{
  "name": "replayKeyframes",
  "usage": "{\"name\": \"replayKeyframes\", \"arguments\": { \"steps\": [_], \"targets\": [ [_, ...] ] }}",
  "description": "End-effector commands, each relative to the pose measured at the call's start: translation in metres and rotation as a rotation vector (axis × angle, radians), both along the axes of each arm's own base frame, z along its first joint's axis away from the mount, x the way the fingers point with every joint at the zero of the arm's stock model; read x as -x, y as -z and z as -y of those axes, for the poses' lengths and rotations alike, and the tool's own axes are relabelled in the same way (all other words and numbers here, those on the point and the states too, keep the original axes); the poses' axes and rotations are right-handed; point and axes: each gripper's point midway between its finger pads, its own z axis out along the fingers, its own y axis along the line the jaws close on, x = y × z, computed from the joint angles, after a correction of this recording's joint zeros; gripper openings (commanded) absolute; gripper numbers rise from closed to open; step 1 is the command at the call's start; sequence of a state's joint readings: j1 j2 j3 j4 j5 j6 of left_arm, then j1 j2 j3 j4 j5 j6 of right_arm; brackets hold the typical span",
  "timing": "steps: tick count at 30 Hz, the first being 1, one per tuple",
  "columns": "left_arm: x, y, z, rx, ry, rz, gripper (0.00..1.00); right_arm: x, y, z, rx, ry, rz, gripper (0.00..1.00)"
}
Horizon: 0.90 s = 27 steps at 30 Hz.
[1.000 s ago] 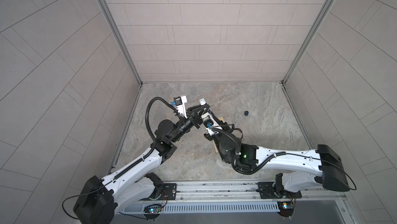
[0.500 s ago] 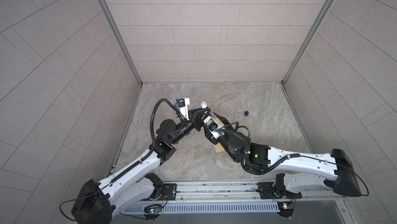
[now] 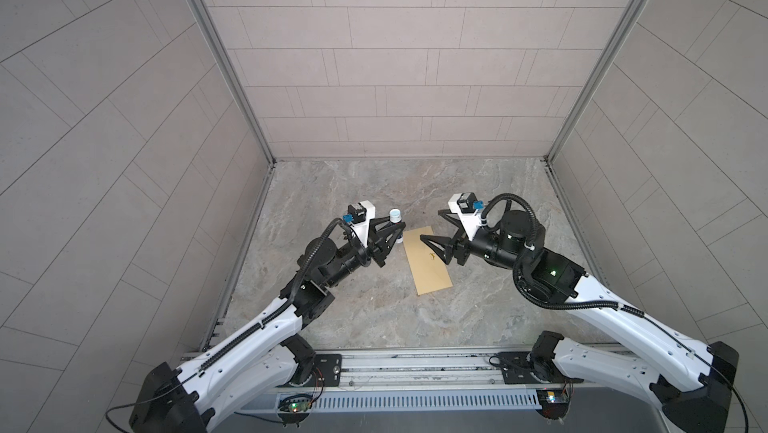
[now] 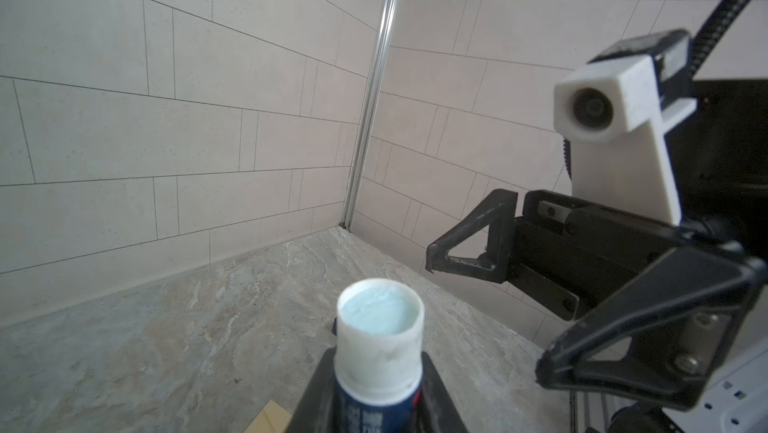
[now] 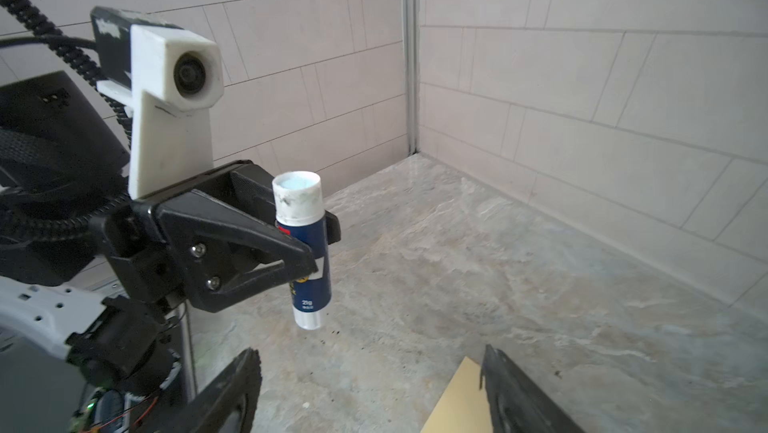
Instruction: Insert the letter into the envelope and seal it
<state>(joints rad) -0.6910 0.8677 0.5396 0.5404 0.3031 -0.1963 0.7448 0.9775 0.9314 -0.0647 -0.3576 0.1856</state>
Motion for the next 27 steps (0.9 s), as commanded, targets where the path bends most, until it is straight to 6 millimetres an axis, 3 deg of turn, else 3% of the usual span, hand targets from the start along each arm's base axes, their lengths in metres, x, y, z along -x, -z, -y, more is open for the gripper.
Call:
{"name": "replayKeyframes", "arguments": {
  "steps": [1, 6, 15, 27],
  "targets": [
    [0.004, -0.002, 0.0, -0.066, -0.011, 0.107, 0.0, 0.022, -0.002, -0.006, -0.017, -0.106, -0.126, 0.84],
    [-0.004, 0.017, 0.0, -0.14, -0.05, 0.087, 0.0, 0.022, 0.002, 0.008, 0.038, -0.05, -0.153, 0.84],
    [0.0, 0.042, 0.011, -0.258, -0.025, 0.116, 0.0, 0.013, 0.02, 0.025, 0.171, 0.05, -0.225, 0.84],
    [0.011, 0.067, 0.025, -0.365, 0.023, 0.21, 0.0, 0.011, 0.021, 0.016, 0.169, 0.035, -0.295, 0.84]
  ]
}}
